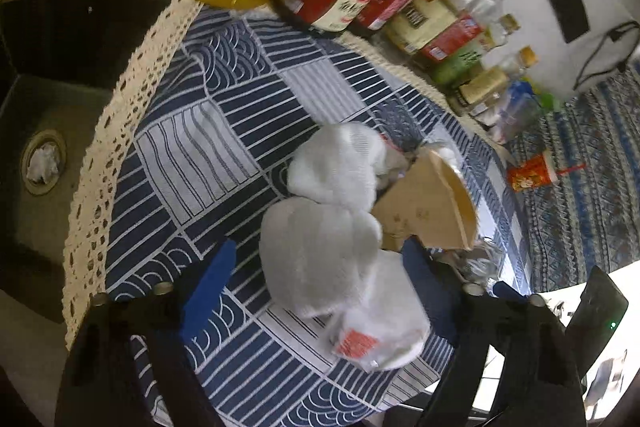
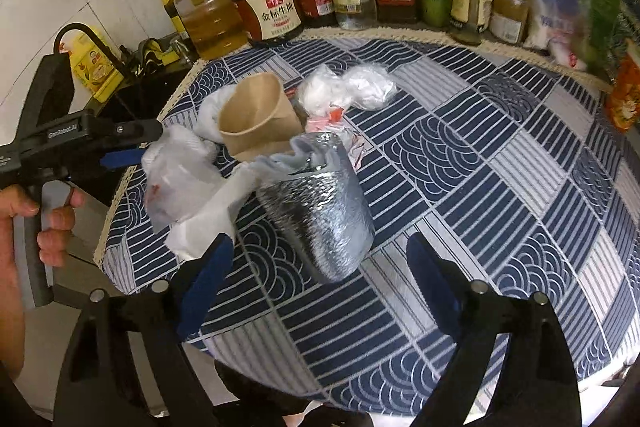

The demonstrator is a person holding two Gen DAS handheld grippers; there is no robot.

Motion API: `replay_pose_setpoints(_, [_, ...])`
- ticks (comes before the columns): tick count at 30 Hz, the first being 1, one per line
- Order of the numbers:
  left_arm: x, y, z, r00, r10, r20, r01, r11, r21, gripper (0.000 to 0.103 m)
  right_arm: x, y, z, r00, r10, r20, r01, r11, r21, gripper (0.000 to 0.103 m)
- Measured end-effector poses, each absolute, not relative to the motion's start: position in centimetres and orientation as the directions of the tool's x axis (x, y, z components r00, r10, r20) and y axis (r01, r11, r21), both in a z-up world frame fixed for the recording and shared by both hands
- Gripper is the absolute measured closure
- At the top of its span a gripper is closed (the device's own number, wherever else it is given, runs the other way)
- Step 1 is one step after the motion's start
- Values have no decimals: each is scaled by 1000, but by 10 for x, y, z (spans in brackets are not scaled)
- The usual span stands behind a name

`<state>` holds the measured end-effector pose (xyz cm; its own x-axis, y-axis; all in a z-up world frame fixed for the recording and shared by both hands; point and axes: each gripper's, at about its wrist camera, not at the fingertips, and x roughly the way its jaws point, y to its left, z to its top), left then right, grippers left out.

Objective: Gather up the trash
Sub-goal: 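Close the left tool on the white tissue while the right tool grasps the silver foil pouch, then lift the tissue with the left tool while the right tool lifts the foil pouch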

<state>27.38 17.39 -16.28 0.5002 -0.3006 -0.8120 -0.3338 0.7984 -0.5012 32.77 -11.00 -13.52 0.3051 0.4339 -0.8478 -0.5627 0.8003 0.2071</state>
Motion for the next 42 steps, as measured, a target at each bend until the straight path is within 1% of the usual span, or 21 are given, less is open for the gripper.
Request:
replay_pose_setpoints(3, [278, 175, -170, 479, -304, -823, -347, 796, -496, 32, 335, -107, -141, 291, 452, -843, -577, 786, 223, 15])
replay_pose_setpoints(4, [281, 175, -174, 469, -321, -823, -345, 791, -505, 34, 337, -106, -144, 283, 460, -842, -580, 781, 232, 16])
replay_pose_setpoints(5, [283, 174, -178, 459, -335, -822, -343, 787, -513, 38, 340, -104, -147, 273, 469, -840, -584, 775, 242, 16])
replay_pose_setpoints(6, [285, 174, -180, 456, -327, -828, -346, 792, -503, 39, 342, -102, -149, 269, 472, -840, -586, 772, 246, 17])
replay_pose_setpoints(7, [286, 174, -181, 456, -320, -831, -347, 796, -496, 39, 344, -100, -153, 260, 478, -839, -591, 766, 253, 22])
replay_pose_setpoints(8, [287, 174, -184, 453, -318, -833, -349, 796, -494, 43, 346, -98, -157, 244, 479, -843, -593, 762, 261, 36])
replay_pose_setpoints(9, [288, 174, -186, 450, -328, -831, -354, 789, -503, 48, 349, -97, -161, 230, 482, -845, -589, 760, 273, 38])
replay_pose_setpoints(11, [288, 173, -186, 452, -327, -830, -346, 793, -501, 54, 351, -96, -162, 231, 495, -838, -591, 755, 283, 39])
replay_pose_setpoints(14, [288, 170, -181, 461, -307, -833, -332, 810, -483, 62, 351, -96, -161, 239, 497, -834, -606, 748, 272, 42])
replay_pose_setpoints(18, [286, 172, -178, 474, -311, -824, -326, 807, -492, 69, 350, -98, -160, 251, 493, -833, -610, 749, 259, 45])
replay_pose_setpoints(24, [281, 177, -167, 501, -298, -813, -325, 806, -495, 71, 343, -105, -151, 262, 506, -822, -604, 750, 269, 45])
replay_pose_setpoints(42, [231, 187, -119, 586, -270, -764, -279, 818, -504, 71, 292, -125, -111, 362, 490, -793, -569, 790, 229, 45])
